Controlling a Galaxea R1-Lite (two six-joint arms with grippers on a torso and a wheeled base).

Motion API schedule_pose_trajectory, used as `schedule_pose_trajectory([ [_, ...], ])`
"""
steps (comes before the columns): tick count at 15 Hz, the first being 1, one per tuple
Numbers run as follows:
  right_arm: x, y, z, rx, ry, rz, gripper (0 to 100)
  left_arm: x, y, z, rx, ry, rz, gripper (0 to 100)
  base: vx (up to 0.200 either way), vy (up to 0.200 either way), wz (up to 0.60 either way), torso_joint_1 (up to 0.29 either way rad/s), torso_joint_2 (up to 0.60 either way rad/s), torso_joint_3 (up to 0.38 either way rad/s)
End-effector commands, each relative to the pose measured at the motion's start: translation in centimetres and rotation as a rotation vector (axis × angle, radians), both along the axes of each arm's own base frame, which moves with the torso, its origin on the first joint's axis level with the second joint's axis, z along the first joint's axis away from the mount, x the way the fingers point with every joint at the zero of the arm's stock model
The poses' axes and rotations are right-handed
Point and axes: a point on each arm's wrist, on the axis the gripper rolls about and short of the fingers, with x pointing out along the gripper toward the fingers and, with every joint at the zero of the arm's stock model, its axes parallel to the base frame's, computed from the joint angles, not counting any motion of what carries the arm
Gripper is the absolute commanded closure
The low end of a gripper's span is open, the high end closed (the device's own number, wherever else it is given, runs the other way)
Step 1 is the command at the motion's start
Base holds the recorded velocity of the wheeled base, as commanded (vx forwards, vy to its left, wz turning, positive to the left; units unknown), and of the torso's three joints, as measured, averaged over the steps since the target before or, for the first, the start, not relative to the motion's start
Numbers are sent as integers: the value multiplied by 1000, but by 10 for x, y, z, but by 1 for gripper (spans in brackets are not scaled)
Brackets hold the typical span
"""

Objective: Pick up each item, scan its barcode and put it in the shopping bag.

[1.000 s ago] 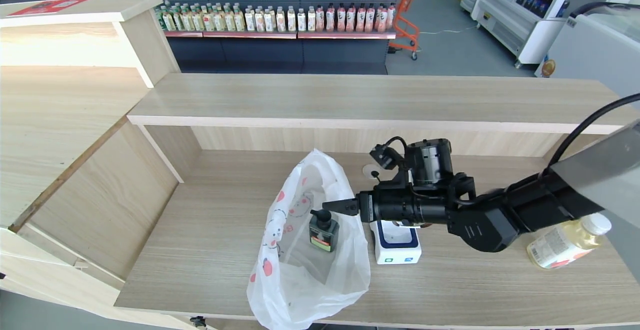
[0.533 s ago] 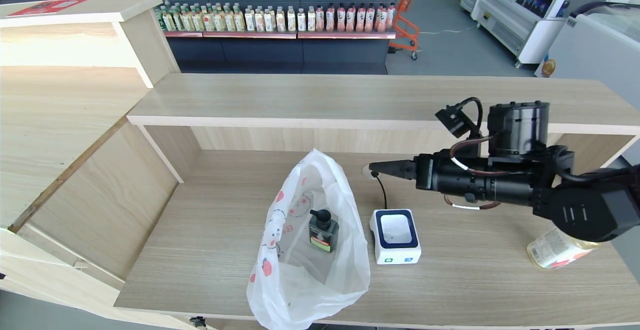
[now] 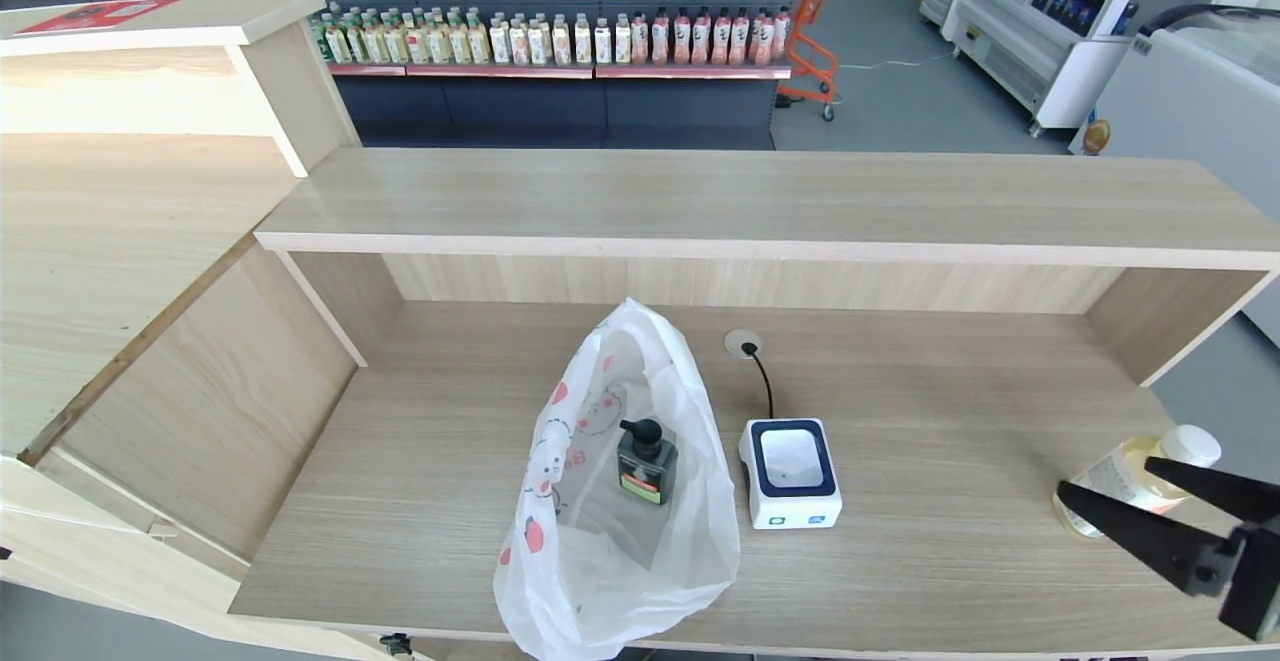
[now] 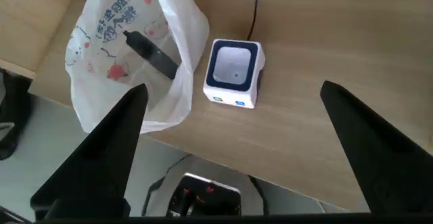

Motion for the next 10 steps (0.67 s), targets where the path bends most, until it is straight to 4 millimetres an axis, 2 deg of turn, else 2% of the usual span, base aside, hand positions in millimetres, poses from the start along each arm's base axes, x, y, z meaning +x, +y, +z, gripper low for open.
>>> schedule_pose_trajectory([
  [1,-98,-23,-79,-57,-147,-299,0,0,0,0,0,0,1,0,0,0,0,0,0,0],
  [2,-110,-23,-92,-54,-158,-358,0,0,0,0,0,0,1,0,0,0,0,0,0,0],
  [3,-114,-22,-98,-55,-161,-380,0,0,0,0,0,0,1,0,0,0,0,0,0,0],
  [10,-118,-22,-98,-55,-222,-362,0,0,0,0,0,0,1,0,0,0,0,0,0,0],
])
